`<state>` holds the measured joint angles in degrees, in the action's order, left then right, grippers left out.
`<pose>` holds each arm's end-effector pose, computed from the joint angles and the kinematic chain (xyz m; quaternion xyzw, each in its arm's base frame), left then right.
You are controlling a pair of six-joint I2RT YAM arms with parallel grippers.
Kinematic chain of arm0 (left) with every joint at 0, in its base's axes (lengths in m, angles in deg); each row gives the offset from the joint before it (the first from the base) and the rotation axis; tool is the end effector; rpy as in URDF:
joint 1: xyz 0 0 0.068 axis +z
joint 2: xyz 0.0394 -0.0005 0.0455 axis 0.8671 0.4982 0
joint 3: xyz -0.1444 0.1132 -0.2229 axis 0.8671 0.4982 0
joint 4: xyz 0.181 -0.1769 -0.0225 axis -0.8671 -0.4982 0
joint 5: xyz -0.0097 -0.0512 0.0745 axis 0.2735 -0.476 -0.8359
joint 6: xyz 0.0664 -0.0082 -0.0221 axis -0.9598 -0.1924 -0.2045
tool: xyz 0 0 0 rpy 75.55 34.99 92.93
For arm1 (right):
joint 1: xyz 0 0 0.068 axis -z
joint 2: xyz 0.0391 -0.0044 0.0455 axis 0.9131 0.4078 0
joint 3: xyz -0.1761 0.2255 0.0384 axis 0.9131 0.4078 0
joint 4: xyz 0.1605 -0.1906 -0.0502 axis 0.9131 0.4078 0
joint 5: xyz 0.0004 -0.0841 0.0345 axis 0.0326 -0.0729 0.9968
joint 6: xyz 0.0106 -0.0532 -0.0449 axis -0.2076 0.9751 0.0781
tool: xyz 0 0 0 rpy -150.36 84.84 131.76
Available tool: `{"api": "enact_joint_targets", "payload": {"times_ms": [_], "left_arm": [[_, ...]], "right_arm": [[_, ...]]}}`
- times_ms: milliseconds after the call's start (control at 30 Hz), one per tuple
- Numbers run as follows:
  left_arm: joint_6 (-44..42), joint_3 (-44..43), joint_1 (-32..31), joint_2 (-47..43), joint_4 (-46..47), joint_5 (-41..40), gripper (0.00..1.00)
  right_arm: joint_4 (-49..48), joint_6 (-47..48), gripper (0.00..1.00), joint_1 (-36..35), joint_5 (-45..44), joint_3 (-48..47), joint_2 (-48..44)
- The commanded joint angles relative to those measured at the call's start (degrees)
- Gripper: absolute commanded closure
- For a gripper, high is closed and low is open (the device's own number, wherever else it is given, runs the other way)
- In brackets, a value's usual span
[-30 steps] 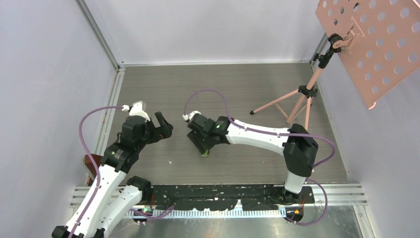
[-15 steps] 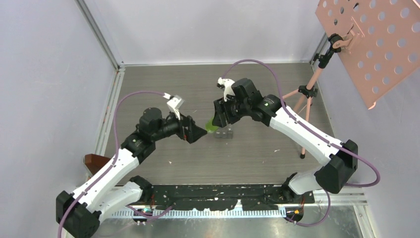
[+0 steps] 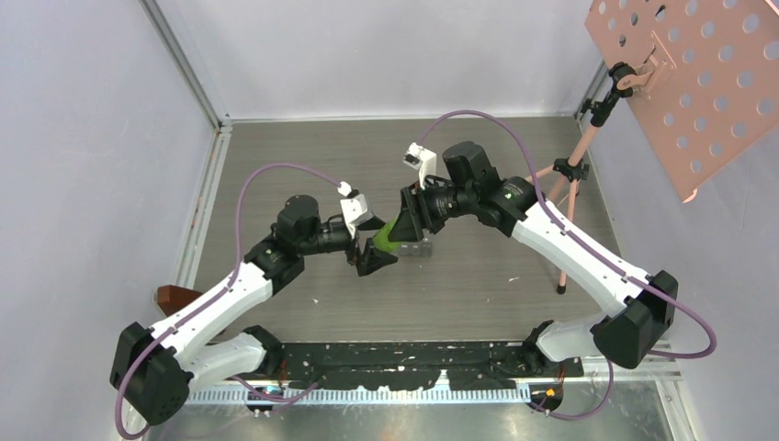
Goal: Sort the pills into containers
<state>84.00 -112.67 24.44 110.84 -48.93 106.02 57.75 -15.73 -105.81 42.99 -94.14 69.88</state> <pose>0.1681 -0.1643 0.3086 0.4272 0.6416 -0.4157 0.4827 0.2086 0.2128 0.3641 -0.3071 0.8186 0.4055 0.2669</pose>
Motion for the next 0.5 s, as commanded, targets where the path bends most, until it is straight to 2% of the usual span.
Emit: {"api": "enact_joint_targets", "payload": {"times_ms": [0, 133, 333, 400, 467], "left_arm": [[-1.67, 0.58, -0.42, 0.55, 8.58, 6.67, 0.17], [-0.4, 0.47, -0.35, 1.85, 10.78, 7.81, 0.33], [-1.8, -0.64, -0.35, 4.12, 7.41, 7.29, 0.7], [-3.26, -1.11, -0.31, 4.44, 4.97, 6.88, 0.83], [-4.42, -1.36, -0.33, 4.29, 3.26, 5.96, 0.94]], "right_arm": [[-5.37, -2.16, 0.66, 0.09, 6.17, 0.54, -1.92], [-5.7, -2.75, 0.65, 0.06, 6.37, 0.55, -1.41], [-5.9, -3.0, 0.65, 0.07, 4.68, 1.16, -0.82], [-6.14, -3.23, 0.64, 0.06, 3.07, 1.25, -1.0], [-6.51, -3.47, 0.56, 0.06, 1.31, 1.53, -1.28]]}}
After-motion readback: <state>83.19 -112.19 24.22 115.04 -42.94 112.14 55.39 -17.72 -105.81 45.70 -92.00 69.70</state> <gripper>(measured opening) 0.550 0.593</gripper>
